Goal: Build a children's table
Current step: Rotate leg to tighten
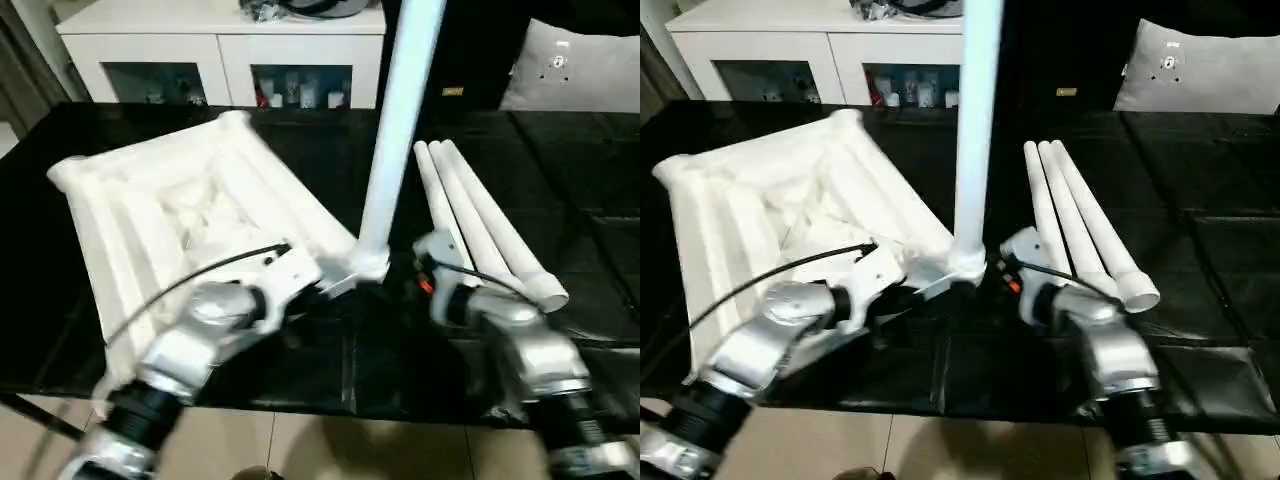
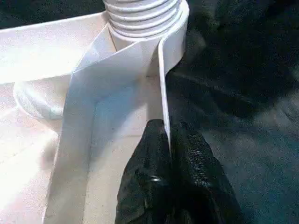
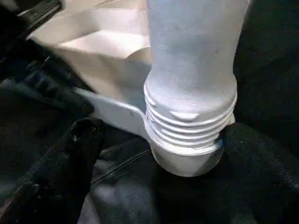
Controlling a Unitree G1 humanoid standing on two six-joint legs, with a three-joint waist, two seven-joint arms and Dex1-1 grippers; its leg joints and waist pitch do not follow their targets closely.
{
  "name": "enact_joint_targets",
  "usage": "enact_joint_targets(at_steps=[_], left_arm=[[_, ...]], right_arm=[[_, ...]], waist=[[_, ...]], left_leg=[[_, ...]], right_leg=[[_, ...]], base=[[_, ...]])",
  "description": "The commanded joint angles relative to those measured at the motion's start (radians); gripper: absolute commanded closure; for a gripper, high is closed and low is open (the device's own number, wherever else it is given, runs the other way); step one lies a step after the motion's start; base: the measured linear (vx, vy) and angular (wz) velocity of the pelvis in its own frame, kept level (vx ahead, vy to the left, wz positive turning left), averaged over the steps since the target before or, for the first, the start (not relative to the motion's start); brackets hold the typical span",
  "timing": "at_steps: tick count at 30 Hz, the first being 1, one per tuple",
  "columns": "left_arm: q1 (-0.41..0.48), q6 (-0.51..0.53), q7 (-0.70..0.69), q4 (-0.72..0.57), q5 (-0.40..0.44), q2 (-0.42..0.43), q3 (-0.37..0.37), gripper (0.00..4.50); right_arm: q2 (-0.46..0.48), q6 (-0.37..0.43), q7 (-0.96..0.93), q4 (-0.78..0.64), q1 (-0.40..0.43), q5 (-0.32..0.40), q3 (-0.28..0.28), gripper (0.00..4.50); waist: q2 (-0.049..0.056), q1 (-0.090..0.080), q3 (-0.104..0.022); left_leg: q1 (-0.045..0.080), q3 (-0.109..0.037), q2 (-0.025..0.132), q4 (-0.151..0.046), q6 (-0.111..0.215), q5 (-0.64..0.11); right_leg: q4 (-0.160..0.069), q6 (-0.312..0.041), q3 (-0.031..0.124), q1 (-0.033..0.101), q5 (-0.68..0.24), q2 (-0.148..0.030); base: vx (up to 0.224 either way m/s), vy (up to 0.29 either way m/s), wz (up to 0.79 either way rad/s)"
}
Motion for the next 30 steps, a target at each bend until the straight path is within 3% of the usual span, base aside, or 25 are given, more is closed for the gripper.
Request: enact_joint_targets(at_steps=[1,5,10,19,26,30], left_arm=[[-0.008,-0.044,-0.104,-0.016,-0.015,0.027,-0.055,4.5],[-0.011,-0.101,-0.21,-0.01,-0.023,0.092,-0.084,4.5],[-0.022,-0.185,-0.283,0.028,-0.025,0.124,-0.094,4.5],[-0.034,-0.222,-0.323,0.059,-0.036,0.139,-0.097,4.5],[-0.034,-0.231,-0.334,0.076,-0.041,0.13,-0.092,4.5],[-0.018,-0.146,-0.274,0.049,-0.087,0.085,-0.051,4.5]], right_arm=[[-0.017,-0.023,0.069,-0.011,-0.026,-0.006,0.044,0.09],[-0.065,-0.077,0.17,0.015,-0.051,-0.017,0.071,0.09],[-0.099,-0.07,0.266,0.028,-0.072,-0.01,0.107,0.5],[-0.111,-0.03,0.349,0.015,-0.066,0.026,0.13,1.26],[-0.109,-0.01,0.368,0.005,-0.049,0.051,0.128,1.72],[-0.055,0.051,0.305,-0.026,-0.024,0.077,0.112,1.78]], waist=[[0.001,0.007,-0.06],[0.002,0.014,-0.063],[0.004,0.042,-0.065],[0.0,0.046,-0.063],[-0.001,0.048,-0.065],[-0.001,0.049,-0.064]], left_leg=[[0.008,-0.018,0.059,-0.054,0.074,-0.12],[0.009,-0.016,0.059,-0.049,0.081,-0.104],[0.013,-0.016,0.065,-0.044,0.079,-0.112],[0.01,-0.015,0.064,-0.047,0.052,-0.152],[0.009,-0.015,0.065,-0.045,0.055,-0.133],[0.009,-0.014,0.065,-0.044,0.057,-0.134]], right_leg=[[-0.063,-0.235,0.042,0.05,0.034,-0.084],[-0.055,-0.254,0.042,0.049,0.078,-0.083],[-0.05,-0.26,0.04,0.043,0.07,-0.083],[-0.055,-0.242,0.044,0.042,-0.012,-0.089],[-0.052,-0.243,0.043,0.041,0.007,-0.088],[-0.052,-0.244,0.043,0.039,-0.006,-0.088]], base=[[0.0,0.0,0.0],[0.0,0.0,0.0],[0.0,0.0,0.0],[0.0,0.0,0.0],[0.0,0.0,0.0],[0.0,0.0,0.0]])
